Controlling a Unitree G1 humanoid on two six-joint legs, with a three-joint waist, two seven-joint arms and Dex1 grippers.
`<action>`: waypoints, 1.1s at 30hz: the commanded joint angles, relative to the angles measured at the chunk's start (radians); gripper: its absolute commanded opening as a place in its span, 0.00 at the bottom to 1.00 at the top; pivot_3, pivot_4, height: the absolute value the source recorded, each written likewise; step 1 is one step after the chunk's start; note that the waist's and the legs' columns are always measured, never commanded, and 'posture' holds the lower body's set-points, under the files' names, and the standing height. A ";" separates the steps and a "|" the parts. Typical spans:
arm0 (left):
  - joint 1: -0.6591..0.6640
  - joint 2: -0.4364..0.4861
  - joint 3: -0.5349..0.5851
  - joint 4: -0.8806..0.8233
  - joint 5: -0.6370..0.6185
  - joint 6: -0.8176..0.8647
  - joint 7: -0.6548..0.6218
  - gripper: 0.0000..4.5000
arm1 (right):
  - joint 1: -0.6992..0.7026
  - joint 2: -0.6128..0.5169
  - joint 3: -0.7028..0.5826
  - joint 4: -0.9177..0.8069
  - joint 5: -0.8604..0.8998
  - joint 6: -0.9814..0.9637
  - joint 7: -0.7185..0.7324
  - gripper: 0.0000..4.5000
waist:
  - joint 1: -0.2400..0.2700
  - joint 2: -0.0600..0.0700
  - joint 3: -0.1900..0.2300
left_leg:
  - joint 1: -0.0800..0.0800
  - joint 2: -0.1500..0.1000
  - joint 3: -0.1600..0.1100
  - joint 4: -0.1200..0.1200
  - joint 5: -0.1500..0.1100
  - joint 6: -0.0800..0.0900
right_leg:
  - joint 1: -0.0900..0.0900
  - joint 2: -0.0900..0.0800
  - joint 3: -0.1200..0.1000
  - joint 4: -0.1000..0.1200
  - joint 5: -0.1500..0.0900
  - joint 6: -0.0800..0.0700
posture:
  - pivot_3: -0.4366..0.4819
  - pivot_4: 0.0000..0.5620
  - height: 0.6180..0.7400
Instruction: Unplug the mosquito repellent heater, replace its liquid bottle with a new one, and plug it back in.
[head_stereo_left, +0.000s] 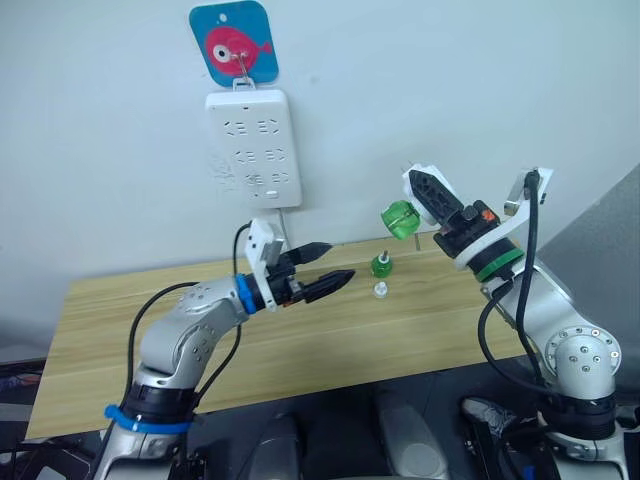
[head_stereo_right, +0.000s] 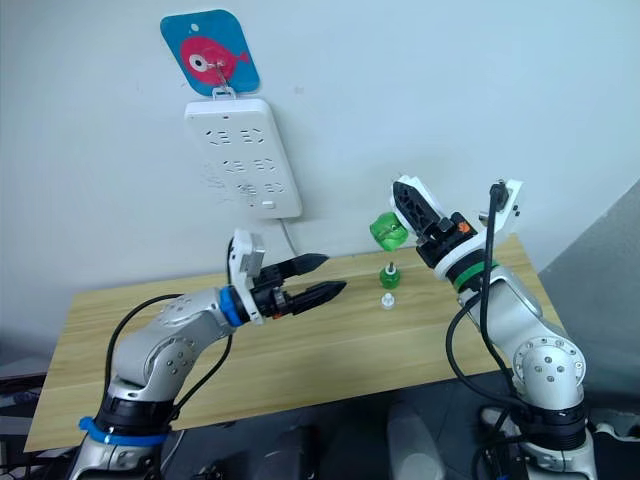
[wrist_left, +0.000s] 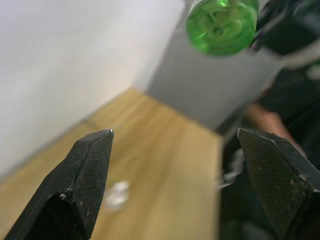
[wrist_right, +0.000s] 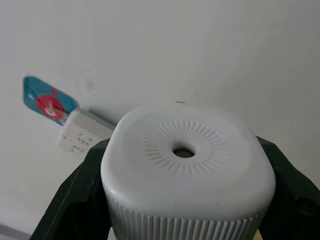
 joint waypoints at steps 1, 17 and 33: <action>0.097 0.055 0.065 -0.048 0.080 -0.139 -0.025 0.94 | -0.028 -0.062 0.028 -0.080 -0.126 0.039 0.058 0.69 | 0.000 0.000 0.000 | 0.000 0.000 0.000 0.000 0.000 0.000 | 0.000 0.000 0.000 0.000 0.000 0.000 | 0.22 0.33 0.95; 0.050 0.143 0.298 0.051 0.046 -0.125 0.058 0.94 | -0.108 -0.211 0.070 -0.255 -0.247 0.180 0.205 0.69 | 0.051 -0.001 -0.005 | -0.001 0.000 -0.001 0.001 0.000 0.000 | 0.000 -0.001 -0.001 0.000 0.000 0.000 | 0.26 0.32 0.95; -0.248 0.126 0.257 0.292 0.103 -0.152 0.061 0.85 | -0.140 -0.224 0.096 -0.293 -0.249 0.254 0.232 0.69 | 0.045 -0.002 -0.009 | -0.001 0.000 -0.001 0.001 0.000 0.000 | 0.000 0.000 -0.002 0.000 0.000 0.000 | 0.22 0.33 0.95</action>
